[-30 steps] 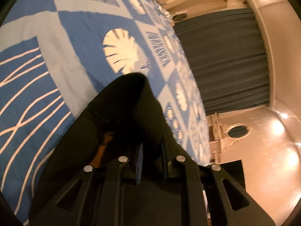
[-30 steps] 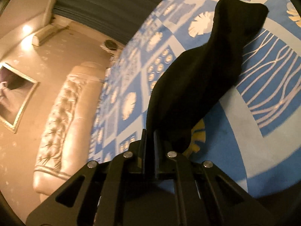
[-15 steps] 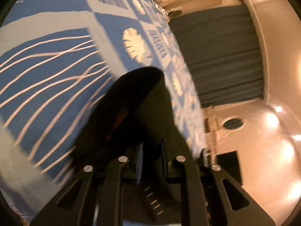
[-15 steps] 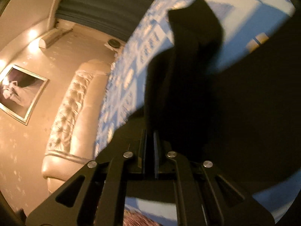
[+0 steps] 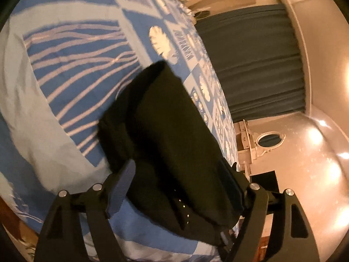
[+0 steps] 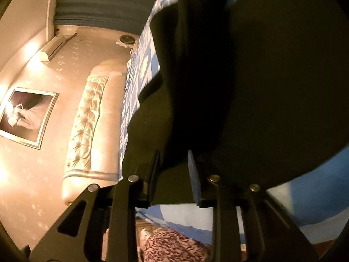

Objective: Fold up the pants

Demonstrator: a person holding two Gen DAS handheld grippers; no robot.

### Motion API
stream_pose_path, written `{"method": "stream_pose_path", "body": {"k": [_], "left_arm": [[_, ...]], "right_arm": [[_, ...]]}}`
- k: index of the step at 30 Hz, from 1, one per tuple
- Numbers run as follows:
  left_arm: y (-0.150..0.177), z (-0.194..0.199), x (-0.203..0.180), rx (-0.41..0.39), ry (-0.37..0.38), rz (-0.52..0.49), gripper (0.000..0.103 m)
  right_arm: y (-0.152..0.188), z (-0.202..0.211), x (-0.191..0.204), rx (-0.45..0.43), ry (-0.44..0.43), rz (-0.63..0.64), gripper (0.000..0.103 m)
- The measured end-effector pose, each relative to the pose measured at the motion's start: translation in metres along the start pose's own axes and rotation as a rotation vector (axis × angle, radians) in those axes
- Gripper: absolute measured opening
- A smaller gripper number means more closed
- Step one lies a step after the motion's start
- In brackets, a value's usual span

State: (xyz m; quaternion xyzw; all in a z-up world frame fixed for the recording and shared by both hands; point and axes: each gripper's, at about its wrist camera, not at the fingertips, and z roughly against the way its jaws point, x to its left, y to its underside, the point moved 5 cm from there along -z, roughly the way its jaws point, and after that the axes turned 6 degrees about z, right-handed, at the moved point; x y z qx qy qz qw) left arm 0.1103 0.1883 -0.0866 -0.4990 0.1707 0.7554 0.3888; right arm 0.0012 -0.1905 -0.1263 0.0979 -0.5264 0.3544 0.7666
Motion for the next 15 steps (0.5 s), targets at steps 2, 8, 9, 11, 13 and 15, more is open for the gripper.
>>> {"method": "stream_pose_path", "body": {"k": [2, 8, 9, 11, 13, 15], "left_arm": [[-0.002, -0.006, 0.001, -0.013, 0.006, 0.030, 0.076], [-0.013, -0.017, -0.002, -0.044, -0.001, 0.057, 0.076], [-0.011, -0.014, -0.001, -0.051, 0.001, 0.065, 0.076], [-0.012, -0.014, -0.001, -0.069, -0.013, 0.066, 0.058], [-0.013, -0.019, 0.003, -0.063, -0.071, 0.061, 0.036], [-0.014, -0.022, 0.012, -0.056, -0.106, 0.085, 0.016]], "right_arm": [[0.001, -0.006, 0.001, -0.003, -0.001, 0.006, 0.026], [-0.012, -0.018, 0.001, -0.030, -0.007, 0.006, 0.026], [-0.014, -0.021, 0.001, -0.033, -0.007, 0.004, 0.025], [-0.018, -0.028, 0.001, -0.036, 0.000, -0.002, 0.019], [-0.020, -0.032, 0.000, -0.031, 0.008, -0.001, 0.009], [-0.021, -0.034, 0.001, -0.030, 0.009, 0.014, 0.007]]}}
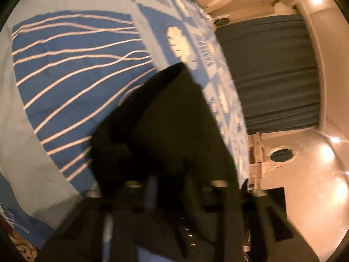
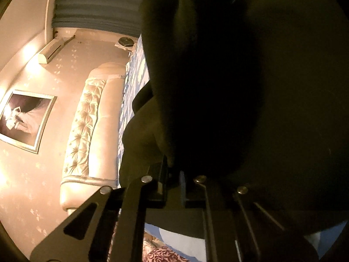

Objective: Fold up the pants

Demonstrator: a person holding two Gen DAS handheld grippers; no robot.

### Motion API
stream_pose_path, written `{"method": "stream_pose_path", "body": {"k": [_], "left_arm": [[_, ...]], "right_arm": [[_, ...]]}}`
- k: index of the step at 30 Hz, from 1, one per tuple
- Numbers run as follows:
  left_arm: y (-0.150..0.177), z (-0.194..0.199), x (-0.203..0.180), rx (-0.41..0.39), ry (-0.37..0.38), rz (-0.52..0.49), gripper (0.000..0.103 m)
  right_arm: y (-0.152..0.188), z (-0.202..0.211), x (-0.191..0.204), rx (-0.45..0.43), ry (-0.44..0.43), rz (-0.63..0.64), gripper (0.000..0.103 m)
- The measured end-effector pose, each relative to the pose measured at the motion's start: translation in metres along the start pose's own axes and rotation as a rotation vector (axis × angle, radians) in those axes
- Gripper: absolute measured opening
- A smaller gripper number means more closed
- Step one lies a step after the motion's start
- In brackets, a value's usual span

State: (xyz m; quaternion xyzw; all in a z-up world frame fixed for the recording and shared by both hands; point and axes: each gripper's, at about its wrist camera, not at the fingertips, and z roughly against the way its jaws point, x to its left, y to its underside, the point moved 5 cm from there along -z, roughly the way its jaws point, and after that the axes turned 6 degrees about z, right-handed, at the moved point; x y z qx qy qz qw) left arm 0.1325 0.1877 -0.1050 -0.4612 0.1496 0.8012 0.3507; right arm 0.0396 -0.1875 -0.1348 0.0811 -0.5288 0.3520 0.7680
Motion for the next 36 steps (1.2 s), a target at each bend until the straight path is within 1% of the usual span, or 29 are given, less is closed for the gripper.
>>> {"method": "stream_pose_path", "body": {"k": [1, 2, 3, 6, 9, 12, 14, 16, 18, 19, 20, 21, 22, 24, 25, 26, 27, 28, 29, 30, 31, 32, 34, 35, 36], "left_arm": [[-0.001, 0.000, 0.004, 0.003, 0.010, 0.018, 0.015], [-0.002, 0.004, 0.007, -0.005, 0.037, 0.048, 0.012], [-0.002, 0.007, 0.007, -0.011, 0.054, 0.059, 0.011], [-0.001, 0.018, -0.001, -0.040, 0.070, 0.026, 0.010], [0.003, 0.033, -0.009, -0.058, 0.091, 0.001, 0.010], [0.004, 0.048, -0.008, -0.079, 0.078, -0.024, 0.010], [0.004, 0.054, 0.000, -0.064, 0.065, -0.029, 0.010], [0.004, 0.051, 0.011, -0.057, 0.017, -0.050, 0.010], [0.006, 0.039, 0.027, -0.019, -0.019, -0.040, 0.010], [0.007, 0.035, 0.036, -0.008, -0.014, -0.017, 0.010], [0.010, 0.037, 0.037, -0.011, 0.001, -0.012, 0.011], [0.010, 0.038, 0.037, -0.012, 0.006, -0.020, 0.011], [0.011, 0.040, 0.034, -0.011, 0.000, -0.041, 0.012], [0.013, 0.047, 0.023, -0.013, -0.031, -0.121, 0.020], [0.014, 0.051, 0.018, -0.018, -0.043, -0.155, 0.035], [0.015, 0.059, 0.013, -0.032, -0.056, -0.190, 0.057], [0.016, 0.066, 0.010, -0.056, -0.073, -0.215, 0.064], [0.016, 0.074, 0.006, -0.084, -0.082, -0.238, 0.067], [0.015, 0.081, 0.000, -0.101, -0.082, -0.265, 0.067], [0.015, 0.085, -0.004, -0.108, -0.088, -0.281, 0.068], [0.014, 0.087, -0.009, -0.117, -0.096, -0.294, 0.069], [0.014, 0.088, -0.016, -0.124, -0.096, -0.309, 0.071], [0.015, 0.082, -0.030, -0.120, -0.088, -0.323, 0.072], [0.019, 0.074, -0.041, -0.105, -0.083, -0.333, 0.072], [0.024, 0.070, -0.045, -0.093, -0.078, -0.341, 0.072]], "right_arm": [[-0.001, 0.001, 0.002, -0.002, -0.002, 0.006, 0.007], [-0.001, 0.003, 0.004, -0.006, -0.003, 0.015, 0.007], [-0.001, 0.005, 0.009, -0.011, -0.005, 0.028, 0.006], [0.003, 0.017, 0.032, -0.020, -0.032, 0.097, 0.006], [0.009, 0.033, 0.045, -0.019, -0.056, 0.131, 0.006], [0.019, 0.046, 0.041, -0.002, -0.069, 0.116, 0.006], [0.031, 0.051, 0.033, 0.022, -0.062, 0.102, 0.006], [0.043, 0.050, 0.024, 0.051, -0.045, 0.087, 0.006], [0.053, 0.046, 0.010, 0.074, -0.014, 0.076, 0.006], [0.056, 0.043, -0.001, 0.083, -0.001, 0.053, 0.006], [0.058, 0.042, -0.009, 0.095, -0.005, 0.024, 0.006], [0.058, 0.043, -0.014, 0.103, -0.020, -0.009, 0.006], [0.058, 0.045, -0.012, 0.103, -0.020, -0.006, 0.007], [0.053, 0.053, 0.002, 0.101, 0.005, 0.066, 0.011], [0.052, 0.056, 0.010, 0.098, 0.014, 0.097, 0.011], [0.048, 0.062, 0.017, 0.093, 0.024, 0.133, 0.014], [0.043, 0.069, 0.026, 0.085, 0.038, 0.170, 0.017], [0.034, 0.077, 0.034, 0.071, 0.053, 0.205, 0.018], [0.024, 0.084, 0.039, 0.051, 0.064, 0.232, 0.021], [0.011, 0.089, 0.046, 0.030, 0.084, 0.258, 0.031], [-0.010, 0.093, 0.055, 0.005, 0.115, 0.300, 0.036], [-0.031, 0.093, 0.063, -0.015, 0.148, 0.340, 0.045], [-0.076, 0.088, 0.075, -0.055, 0.217, 0.415, 0.048], [-0.101, 0.080, 0.080, -0.068, 0.267, 0.459, 0.053], [-0.125, 0.068, 0.082, -0.055, 0.330, 0.508, 0.057]]}}
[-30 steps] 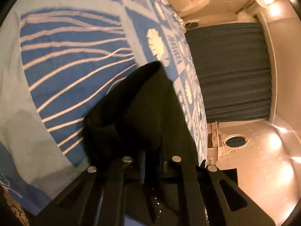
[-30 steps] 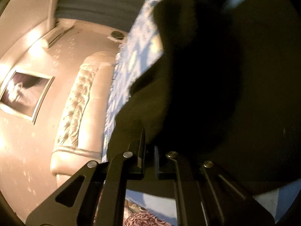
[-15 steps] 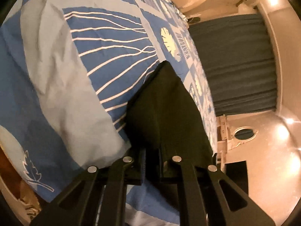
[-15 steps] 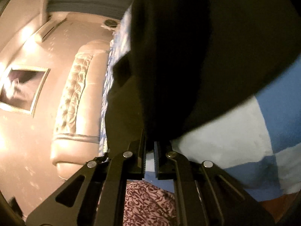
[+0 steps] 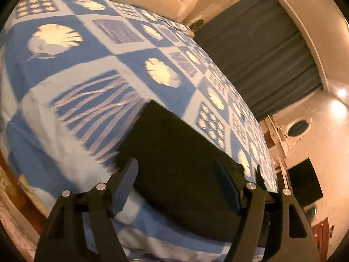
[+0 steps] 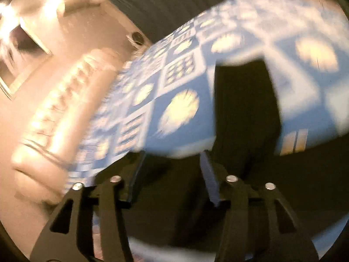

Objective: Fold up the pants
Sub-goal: 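Open both tools to release the garment on the bed, then grasp the garment edge with the right tool while the left tool presses it flat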

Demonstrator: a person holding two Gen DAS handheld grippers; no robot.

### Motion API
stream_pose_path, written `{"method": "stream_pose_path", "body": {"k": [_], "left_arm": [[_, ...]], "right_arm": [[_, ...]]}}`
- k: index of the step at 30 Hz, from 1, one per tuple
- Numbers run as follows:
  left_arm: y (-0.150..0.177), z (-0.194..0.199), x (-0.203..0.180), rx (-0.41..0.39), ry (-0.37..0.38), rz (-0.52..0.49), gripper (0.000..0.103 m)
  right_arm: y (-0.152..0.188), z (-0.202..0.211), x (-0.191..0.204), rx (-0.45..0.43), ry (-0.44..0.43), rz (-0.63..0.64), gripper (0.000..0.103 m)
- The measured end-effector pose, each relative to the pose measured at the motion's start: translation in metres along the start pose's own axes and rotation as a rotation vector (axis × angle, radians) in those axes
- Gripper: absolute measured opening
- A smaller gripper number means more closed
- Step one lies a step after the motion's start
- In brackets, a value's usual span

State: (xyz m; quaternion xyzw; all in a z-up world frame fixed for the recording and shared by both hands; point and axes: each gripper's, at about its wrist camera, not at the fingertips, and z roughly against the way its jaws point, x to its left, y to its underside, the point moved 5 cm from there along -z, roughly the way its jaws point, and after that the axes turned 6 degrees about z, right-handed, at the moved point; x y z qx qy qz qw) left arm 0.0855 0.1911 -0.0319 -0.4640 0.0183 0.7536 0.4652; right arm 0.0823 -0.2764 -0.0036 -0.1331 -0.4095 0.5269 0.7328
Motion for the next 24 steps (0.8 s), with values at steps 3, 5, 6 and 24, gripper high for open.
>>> {"method": "stream_pose_path", "body": {"k": [3, 5, 6, 24], "left_arm": [[0.005, -0.025, -0.024, 0.053, 0.029, -0.040, 0.072], [0.012, -0.042, -0.039, 0.091, 0.039, -0.065, 0.072], [0.015, -0.050, -0.045, 0.106, 0.047, -0.071, 0.072], [0.071, -0.095, -0.108, 0.240, 0.141, -0.065, 0.072]], "right_arm": [[-0.060, -0.054, -0.020, 0.060, 0.196, 0.106, 0.057], [-0.092, -0.097, -0.034, 0.128, 0.326, 0.152, 0.057], [-0.098, -0.113, -0.036, 0.151, 0.372, 0.180, 0.057], [-0.110, -0.077, -0.097, 0.138, 0.315, 0.106, 0.008]]}}
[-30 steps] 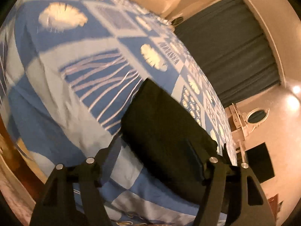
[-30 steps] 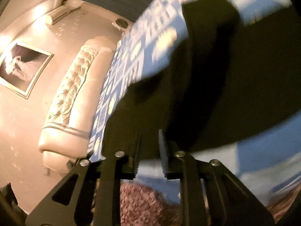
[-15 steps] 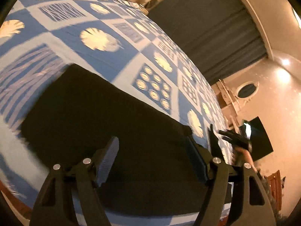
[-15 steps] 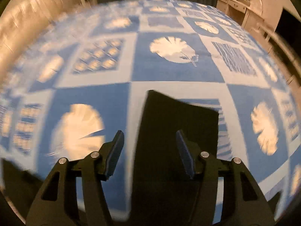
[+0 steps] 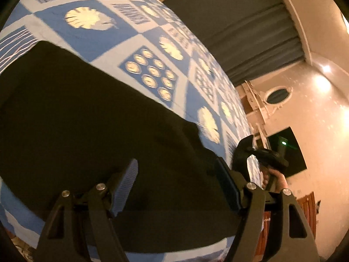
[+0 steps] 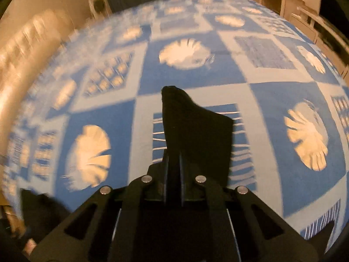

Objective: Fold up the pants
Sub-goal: 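Grasp the garment edge with the right tool while the left tool presses it flat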

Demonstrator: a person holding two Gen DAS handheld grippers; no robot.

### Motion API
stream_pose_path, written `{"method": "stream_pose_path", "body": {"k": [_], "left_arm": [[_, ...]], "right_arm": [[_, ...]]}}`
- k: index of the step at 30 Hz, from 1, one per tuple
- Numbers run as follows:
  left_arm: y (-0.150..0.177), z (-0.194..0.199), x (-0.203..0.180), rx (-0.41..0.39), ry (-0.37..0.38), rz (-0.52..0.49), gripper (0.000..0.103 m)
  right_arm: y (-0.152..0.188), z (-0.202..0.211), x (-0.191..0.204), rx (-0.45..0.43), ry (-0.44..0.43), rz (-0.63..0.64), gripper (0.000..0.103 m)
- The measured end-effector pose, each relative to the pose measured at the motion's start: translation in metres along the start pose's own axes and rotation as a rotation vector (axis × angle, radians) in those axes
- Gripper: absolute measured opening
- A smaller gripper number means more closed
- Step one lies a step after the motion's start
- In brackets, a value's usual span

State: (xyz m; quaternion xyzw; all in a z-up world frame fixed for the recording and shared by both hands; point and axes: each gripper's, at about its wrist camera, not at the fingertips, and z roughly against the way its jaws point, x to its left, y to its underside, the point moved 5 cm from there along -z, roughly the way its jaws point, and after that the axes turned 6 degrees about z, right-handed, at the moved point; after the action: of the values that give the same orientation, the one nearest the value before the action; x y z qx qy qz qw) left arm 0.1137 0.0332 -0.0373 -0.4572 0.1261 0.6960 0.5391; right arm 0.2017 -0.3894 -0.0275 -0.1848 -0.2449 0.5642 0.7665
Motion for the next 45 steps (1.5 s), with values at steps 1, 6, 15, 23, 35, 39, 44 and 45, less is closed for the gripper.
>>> {"method": "stream_pose_path", "body": {"k": [1, 6, 15, 23, 35, 39, 44, 45], "left_arm": [[0.004, -0.002, -0.006, 0.007, 0.007, -0.010, 0.072], [0.038, -0.021, -0.049, 0.082, 0.048, -0.088, 0.072], [0.105, -0.063, -0.110, 0.198, 0.093, -0.192, 0.072], [0.149, -0.093, -0.136, 0.258, 0.113, -0.165, 0.072], [0.222, -0.135, -0.175, 0.396, 0.237, -0.144, 0.072], [0.234, -0.144, -0.173, 0.416, 0.228, -0.121, 0.072], [0.237, -0.146, -0.169, 0.409, 0.202, -0.121, 0.072], [0.237, -0.146, -0.168, 0.408, 0.201, -0.116, 0.072]], "right_arm": [[0.004, 0.019, -0.008, -0.035, -0.024, -0.012, 0.008], [0.051, 0.120, -0.070, -0.201, -0.078, -0.099, 0.008], [0.208, 0.166, -0.186, -0.169, -0.098, -0.343, 0.006], [0.273, 0.146, -0.212, -0.144, -0.213, -0.506, 0.006], [0.316, 0.141, -0.238, -0.190, -0.330, -0.704, 0.033], [0.317, 0.133, -0.246, -0.209, -0.377, -0.765, 0.040], [0.308, 0.122, -0.255, -0.289, -0.426, -0.805, 0.043], [0.307, 0.118, -0.258, -0.291, -0.435, -0.816, 0.024]]}}
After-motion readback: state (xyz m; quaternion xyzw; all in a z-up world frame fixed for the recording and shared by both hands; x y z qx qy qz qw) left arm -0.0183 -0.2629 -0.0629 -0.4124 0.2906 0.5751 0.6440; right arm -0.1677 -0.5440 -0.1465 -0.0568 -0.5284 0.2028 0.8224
